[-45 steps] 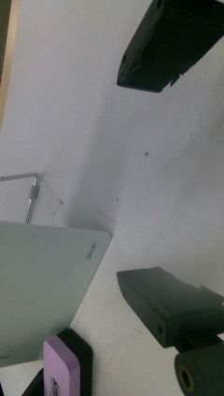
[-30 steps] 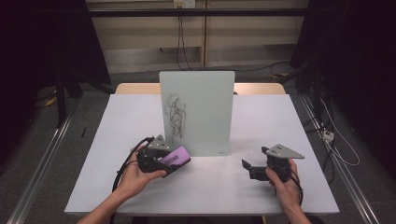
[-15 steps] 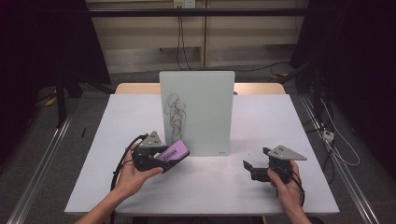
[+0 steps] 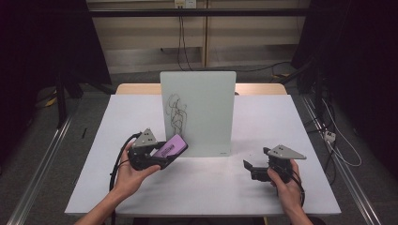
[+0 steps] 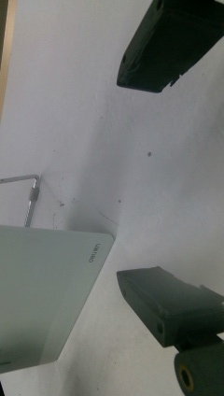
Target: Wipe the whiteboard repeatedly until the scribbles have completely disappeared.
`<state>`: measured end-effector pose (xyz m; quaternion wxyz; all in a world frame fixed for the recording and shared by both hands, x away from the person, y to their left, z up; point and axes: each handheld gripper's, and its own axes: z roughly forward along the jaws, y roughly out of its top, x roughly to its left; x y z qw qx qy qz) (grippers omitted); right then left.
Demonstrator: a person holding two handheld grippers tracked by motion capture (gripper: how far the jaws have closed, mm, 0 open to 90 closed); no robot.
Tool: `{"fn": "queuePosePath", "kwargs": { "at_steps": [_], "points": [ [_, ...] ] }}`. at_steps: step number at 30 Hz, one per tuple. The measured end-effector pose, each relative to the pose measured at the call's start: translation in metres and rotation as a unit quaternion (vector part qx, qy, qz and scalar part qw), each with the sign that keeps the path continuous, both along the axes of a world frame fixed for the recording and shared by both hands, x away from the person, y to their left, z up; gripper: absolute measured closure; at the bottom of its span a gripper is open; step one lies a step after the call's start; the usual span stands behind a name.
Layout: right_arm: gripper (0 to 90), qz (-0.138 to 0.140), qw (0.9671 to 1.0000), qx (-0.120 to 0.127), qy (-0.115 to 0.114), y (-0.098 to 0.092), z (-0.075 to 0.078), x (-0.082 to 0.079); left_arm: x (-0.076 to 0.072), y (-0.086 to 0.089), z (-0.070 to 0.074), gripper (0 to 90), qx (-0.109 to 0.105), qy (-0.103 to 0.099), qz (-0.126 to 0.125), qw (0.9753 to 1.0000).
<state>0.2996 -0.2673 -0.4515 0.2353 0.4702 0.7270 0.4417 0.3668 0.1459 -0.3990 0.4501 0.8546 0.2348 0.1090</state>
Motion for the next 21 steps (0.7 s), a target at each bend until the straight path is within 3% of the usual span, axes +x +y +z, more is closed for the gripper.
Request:
{"fn": "queuePosePath", "kwargs": {
  "at_steps": [11, 21],
  "points": [
    [7.2, 0.000, 1.0000, 0.002, -0.001, -0.004, 0.001, -0.004, -0.003, -0.003, 0.015, 41.1, 0.003, -0.031, 0.000, 0.9995],
    [7.2, 0.001, 1.0000, 0.000, -0.001, -0.003, 0.000, -0.003, 0.003, 0.003, 0.040, 41.1, 0.005, -0.060, 0.004, 0.9982]
  ]
}}
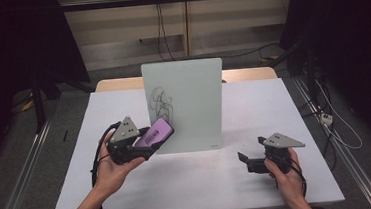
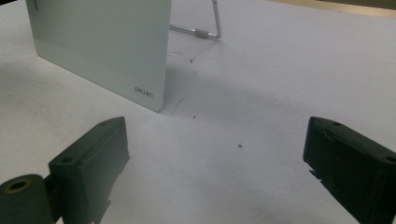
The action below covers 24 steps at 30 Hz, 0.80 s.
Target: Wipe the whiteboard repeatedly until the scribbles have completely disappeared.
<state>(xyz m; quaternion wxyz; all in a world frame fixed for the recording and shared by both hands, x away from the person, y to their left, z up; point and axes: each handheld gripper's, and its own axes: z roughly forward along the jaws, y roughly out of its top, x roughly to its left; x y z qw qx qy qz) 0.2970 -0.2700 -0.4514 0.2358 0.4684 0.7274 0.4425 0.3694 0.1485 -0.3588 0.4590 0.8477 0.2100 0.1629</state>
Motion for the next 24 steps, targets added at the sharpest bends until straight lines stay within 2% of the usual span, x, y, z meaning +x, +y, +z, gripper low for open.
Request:
{"fn": "queuePosePath", "kwargs": {
  "at_steps": [5, 9, 12, 19, 24],
  "points": [
    [7.2, 0.001, 1.0000, 0.000, 0.000, 0.000, 0.000, 0.000, 0.006, -0.001, 0.009, 41.1, 0.010, -0.014, 0.002, 0.9999],
    [7.2, 0.001, 1.0000, 0.002, 0.002, 0.001, 0.000, 0.001, 0.011, -0.003, 0.020, 41.1, 0.006, -0.023, -0.003, 0.9997],
    [7.2, 0.002, 1.0000, 0.001, 0.001, 0.000, 0.000, 0.000, 0.015, -0.006, 0.028, 41.2, 0.009, -0.035, 0.002, 0.9993],
    [7.2, 0.002, 1.0000, 0.002, 0.001, 0.000, 0.000, 0.000, 0.023, -0.011, 0.042, 41.1, 0.012, -0.048, 0.004, 0.9988],
    [7.2, 0.001, 1.0000, 0.003, 0.003, 0.000, 0.000, 0.000, 0.028, -0.014, 0.054, 41.1, 0.011, -0.070, 0.005, 0.9975]
  ]
}}
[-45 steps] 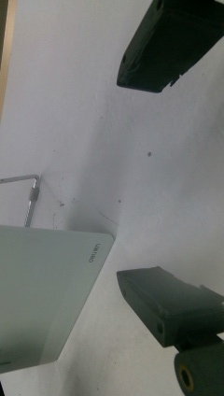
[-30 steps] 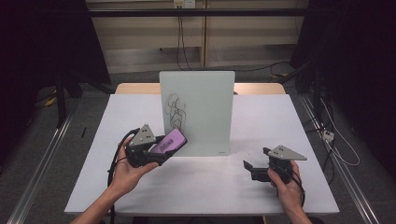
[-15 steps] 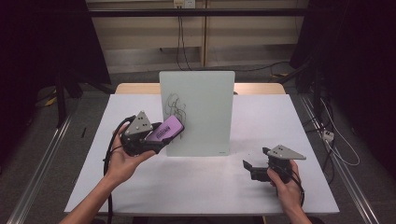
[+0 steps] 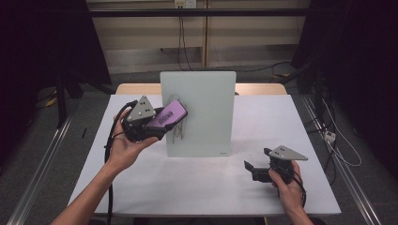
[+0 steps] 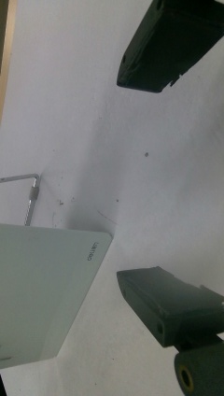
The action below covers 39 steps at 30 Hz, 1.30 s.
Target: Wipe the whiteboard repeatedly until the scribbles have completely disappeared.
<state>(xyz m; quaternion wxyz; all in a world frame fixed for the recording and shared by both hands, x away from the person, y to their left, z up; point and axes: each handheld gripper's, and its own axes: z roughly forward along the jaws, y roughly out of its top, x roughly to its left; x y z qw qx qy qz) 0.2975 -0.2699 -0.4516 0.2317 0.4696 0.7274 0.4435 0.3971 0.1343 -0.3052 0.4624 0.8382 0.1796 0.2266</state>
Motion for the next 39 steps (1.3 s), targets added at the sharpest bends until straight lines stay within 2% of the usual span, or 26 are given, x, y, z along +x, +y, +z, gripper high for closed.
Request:
{"fn": "queuePosePath", "kwargs": {
  "at_steps": [7, 10, 12, 16, 22, 23, 25, 39],
  "points": [
    [7.2, 0.000, 1.0000, 0.000, -0.001, 0.000, 0.000, 0.000, 0.013, -0.005, 0.012, 41.1, 0.006, -0.017, 0.008, 0.9998],
    [7.2, 0.002, 1.0000, -0.001, -0.003, 0.000, 0.000, 0.000, 0.019, -0.005, 0.015, 41.1, 0.007, -0.018, -0.007, 0.9998],
    [7.2, 0.002, 1.0000, 0.000, -0.003, 0.000, 0.000, 0.000, 0.022, -0.005, 0.018, 41.1, 0.002, -0.019, -0.006, 0.9998],
    [7.2, 0.002, 1.0000, 0.001, -0.001, 0.000, 0.000, 0.000, 0.028, -0.008, 0.021, 41.2, 0.010, -0.021, -0.012, 0.9997],
    [7.2, 0.002, 1.0000, 0.003, -0.001, 0.001, 0.000, 0.000, 0.037, -0.011, 0.026, 41.1, 0.011, -0.031, -0.015, 0.9993],
    [7.2, 0.002, 1.0000, 0.003, -0.001, 0.001, 0.000, 0.000, 0.038, -0.012, 0.026, 41.2, 0.015, -0.032, -0.018, 0.9992],
    [7.2, 0.002, 1.0000, 0.003, -0.001, 0.001, 0.000, 0.000, 0.040, -0.013, 0.025, 41.1, 0.028, -0.050, -0.023, 0.9981],
    [7.2, 0.003, 1.0000, 0.003, -0.001, 0.001, 0.000, 0.001, 0.044, -0.014, 0.019, 41.3, 0.044, -0.052, -0.028, 0.9973]
  ]
}}
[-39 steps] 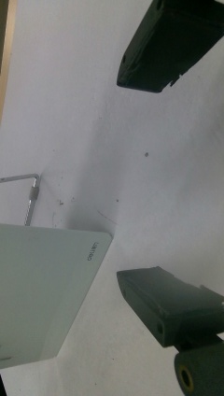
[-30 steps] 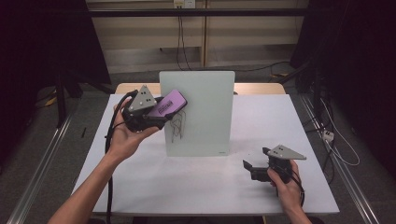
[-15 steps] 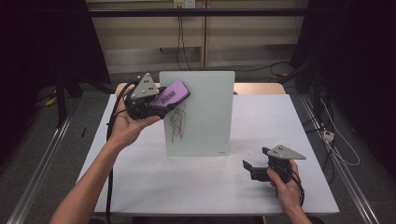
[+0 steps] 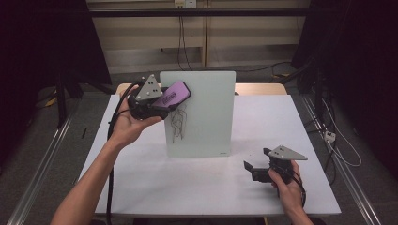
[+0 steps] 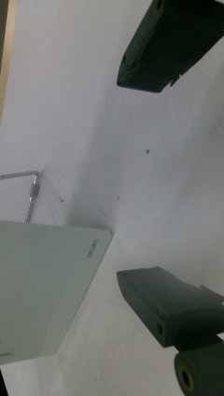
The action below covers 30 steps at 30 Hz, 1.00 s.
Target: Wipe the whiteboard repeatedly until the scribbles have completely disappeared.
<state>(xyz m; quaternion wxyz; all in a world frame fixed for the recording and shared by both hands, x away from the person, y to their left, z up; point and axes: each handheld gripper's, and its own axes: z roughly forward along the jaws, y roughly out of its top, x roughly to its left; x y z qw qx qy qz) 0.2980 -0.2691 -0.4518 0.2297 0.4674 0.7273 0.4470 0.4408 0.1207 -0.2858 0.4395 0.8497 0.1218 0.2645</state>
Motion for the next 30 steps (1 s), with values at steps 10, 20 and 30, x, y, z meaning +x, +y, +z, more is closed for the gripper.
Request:
{"fn": "queuePosePath", "kwargs": {
  "at_steps": [10, 20, 30],
  "points": [
    [7.1, 0.003, 1.0000, 0.000, 0.000, 0.001, 0.000, 0.000, -0.004, -0.002, -0.011, 41.2, 0.018, 0.005, -0.003, 0.9998],
    [7.1, 0.003, 1.0000, -0.001, 0.001, 0.001, 0.000, 0.001, -0.012, -0.005, -0.030, 41.2, 0.029, 0.021, -0.008, 0.9993],
    [7.1, 0.003, 1.0000, -0.001, 0.000, 0.001, 0.000, 0.001, -0.014, -0.007, -0.035, 41.2, 0.041, 0.032, -0.016, 0.9985]
  ]
}}
